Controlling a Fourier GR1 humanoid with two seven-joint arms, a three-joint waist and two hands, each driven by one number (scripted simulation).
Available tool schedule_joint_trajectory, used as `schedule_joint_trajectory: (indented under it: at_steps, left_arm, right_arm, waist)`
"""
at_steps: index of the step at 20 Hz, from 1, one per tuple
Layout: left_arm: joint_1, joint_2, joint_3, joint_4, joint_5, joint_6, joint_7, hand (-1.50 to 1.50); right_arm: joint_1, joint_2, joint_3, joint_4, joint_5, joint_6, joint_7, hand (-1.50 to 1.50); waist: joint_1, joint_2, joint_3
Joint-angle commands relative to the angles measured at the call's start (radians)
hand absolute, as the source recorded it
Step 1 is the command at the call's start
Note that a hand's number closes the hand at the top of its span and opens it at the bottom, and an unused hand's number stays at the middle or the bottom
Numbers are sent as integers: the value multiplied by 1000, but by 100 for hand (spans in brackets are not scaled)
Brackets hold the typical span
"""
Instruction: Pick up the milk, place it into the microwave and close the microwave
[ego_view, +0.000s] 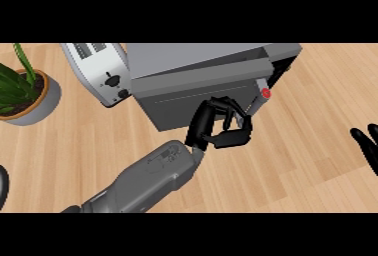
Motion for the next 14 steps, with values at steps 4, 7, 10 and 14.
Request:
schedule_joint_trajectory:
  at_steps: [4,7,10,14]
  left_arm:
    - [-88,1,57,79,56,-19,-71,150]
    - [-111,1,68,94,79,-19,-85,150]
    - [-121,1,64,115,98,-28,-98,150]
    - [-148,1,74,142,125,-39,-112,150]
  right_arm:
    - [-24,-28,-18,-15,-36,4,23,-150]
    - [-34,-30,-19,-27,-62,0,33,-150]
    - [-40,-41,-37,-24,-80,-3,41,-150]
    - [-46,-48,-37,-26,-84,-7,54,-150]
  waist:
    - [-11,6,1]
    - [-21,7,0]
    - [-27,8,1]
    - [-23,9,2]
